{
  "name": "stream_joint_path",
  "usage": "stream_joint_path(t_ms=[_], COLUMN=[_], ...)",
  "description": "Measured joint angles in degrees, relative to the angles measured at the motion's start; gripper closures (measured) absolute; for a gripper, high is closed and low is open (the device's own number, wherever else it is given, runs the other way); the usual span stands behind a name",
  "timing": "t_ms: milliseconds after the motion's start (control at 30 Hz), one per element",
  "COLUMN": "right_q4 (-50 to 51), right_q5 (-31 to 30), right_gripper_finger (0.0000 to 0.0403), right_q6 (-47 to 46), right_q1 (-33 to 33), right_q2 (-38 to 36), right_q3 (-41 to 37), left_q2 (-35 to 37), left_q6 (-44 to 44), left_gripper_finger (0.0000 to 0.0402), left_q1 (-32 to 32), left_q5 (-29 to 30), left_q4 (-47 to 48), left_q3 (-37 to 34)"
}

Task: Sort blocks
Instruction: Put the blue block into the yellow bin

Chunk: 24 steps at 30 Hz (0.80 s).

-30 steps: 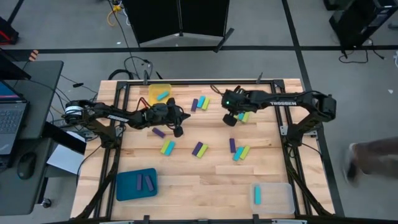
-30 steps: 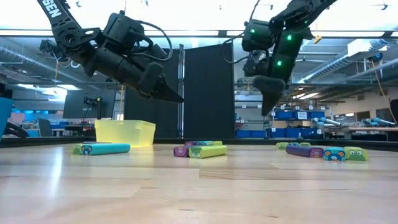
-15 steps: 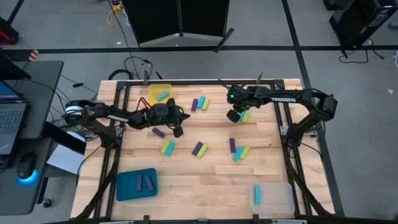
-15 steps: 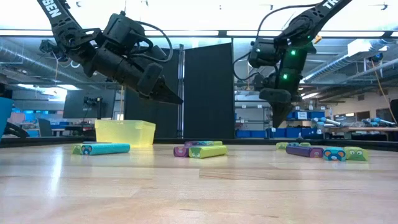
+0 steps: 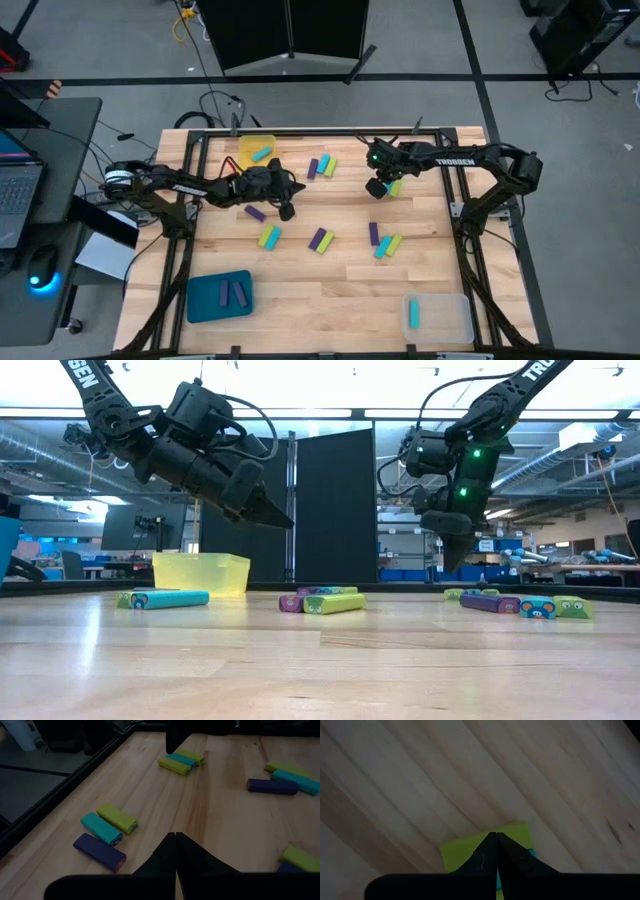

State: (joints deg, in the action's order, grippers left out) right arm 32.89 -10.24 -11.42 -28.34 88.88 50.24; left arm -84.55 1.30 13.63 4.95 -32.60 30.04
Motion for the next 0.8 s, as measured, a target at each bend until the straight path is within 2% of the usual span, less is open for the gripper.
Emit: stream_joint_path(t_ms=[300, 400, 800], right_q4=[1.79, 1.43, 0.19], right_q5=[0.14, 2.79, 3.67], right_gripper_finger=[0.0389, 0.0389, 0.0389], right_q6=[0.94, 1.49, 3.55], right_q1=[-0.03, -0.32, -0.37], right_q2=[0.0, 0.06, 0.07], right_q3=[0.0, 0.0, -0.02], left_q2=[0.0, 0.0, 0.02], left_q6=[-0.46, -0.48, -0.5], left_gripper_finger=[0.0391, 0.0391, 0.0391], left_q1=[0.0, 0.0, 0.0], left_q5=[0.0, 0.0, 0.17], left_q4=[0.13, 0.56, 0.81], left_q3=[0.0, 0.0, 0.0])
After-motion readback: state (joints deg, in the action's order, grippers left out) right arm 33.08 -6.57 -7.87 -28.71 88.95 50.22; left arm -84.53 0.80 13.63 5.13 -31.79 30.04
